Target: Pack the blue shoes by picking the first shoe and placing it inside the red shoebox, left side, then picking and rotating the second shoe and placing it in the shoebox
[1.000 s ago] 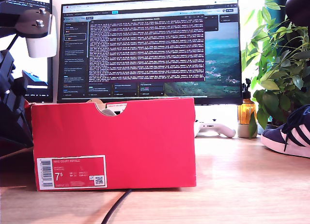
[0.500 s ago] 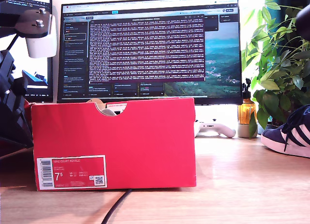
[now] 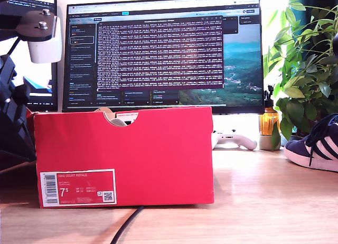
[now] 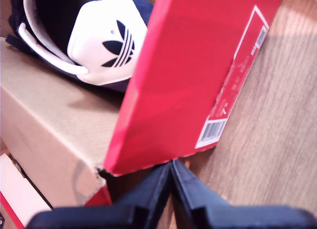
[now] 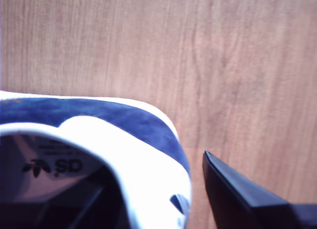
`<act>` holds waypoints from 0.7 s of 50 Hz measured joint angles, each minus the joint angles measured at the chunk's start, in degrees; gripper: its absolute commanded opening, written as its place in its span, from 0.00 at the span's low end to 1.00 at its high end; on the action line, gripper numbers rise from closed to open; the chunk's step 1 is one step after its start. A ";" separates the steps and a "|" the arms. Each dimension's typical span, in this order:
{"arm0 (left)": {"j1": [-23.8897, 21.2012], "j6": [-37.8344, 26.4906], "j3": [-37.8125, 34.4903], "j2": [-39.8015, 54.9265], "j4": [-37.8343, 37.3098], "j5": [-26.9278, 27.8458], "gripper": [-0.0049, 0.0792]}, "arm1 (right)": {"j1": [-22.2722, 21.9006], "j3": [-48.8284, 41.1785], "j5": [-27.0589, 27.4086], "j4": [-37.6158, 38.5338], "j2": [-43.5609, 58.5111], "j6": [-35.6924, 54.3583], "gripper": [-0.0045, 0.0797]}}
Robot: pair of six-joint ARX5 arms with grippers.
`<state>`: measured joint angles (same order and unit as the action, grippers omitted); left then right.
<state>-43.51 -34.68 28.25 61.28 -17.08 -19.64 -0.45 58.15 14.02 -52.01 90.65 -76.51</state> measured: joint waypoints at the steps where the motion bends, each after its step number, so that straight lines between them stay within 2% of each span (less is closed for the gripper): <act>1: 0.00 0.00 0.00 0.00 -0.02 0.02 0.04 | 0.00 -0.04 0.00 0.24 0.00 -0.02 0.37; 6: 0.00 0.00 0.00 0.02 0.00 0.04 0.04 | 0.00 -0.07 0.02 0.44 0.00 -2.03 0.03; 8: 0.00 0.00 0.00 0.02 -0.02 0.07 0.04 | -0.07 -0.09 0.04 0.17 0.00 -2.97 0.05; 18: 0.00 0.00 0.00 0.00 -0.02 0.07 0.04 | -0.33 -0.39 0.24 -0.55 0.00 -0.33 0.04; 29: 0.00 0.00 0.00 0.02 -0.02 0.09 0.04 | -0.22 -0.09 0.02 -2.80 0.00 9.53 0.04; 35: 0.00 0.00 0.00 0.02 -0.02 0.11 0.04 | -0.22 2.19 0.04 -3.67 0.00 18.97 0.04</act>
<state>-43.51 -34.68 28.25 61.30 -17.10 -19.53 -0.67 60.34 14.06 -55.68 90.65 -57.54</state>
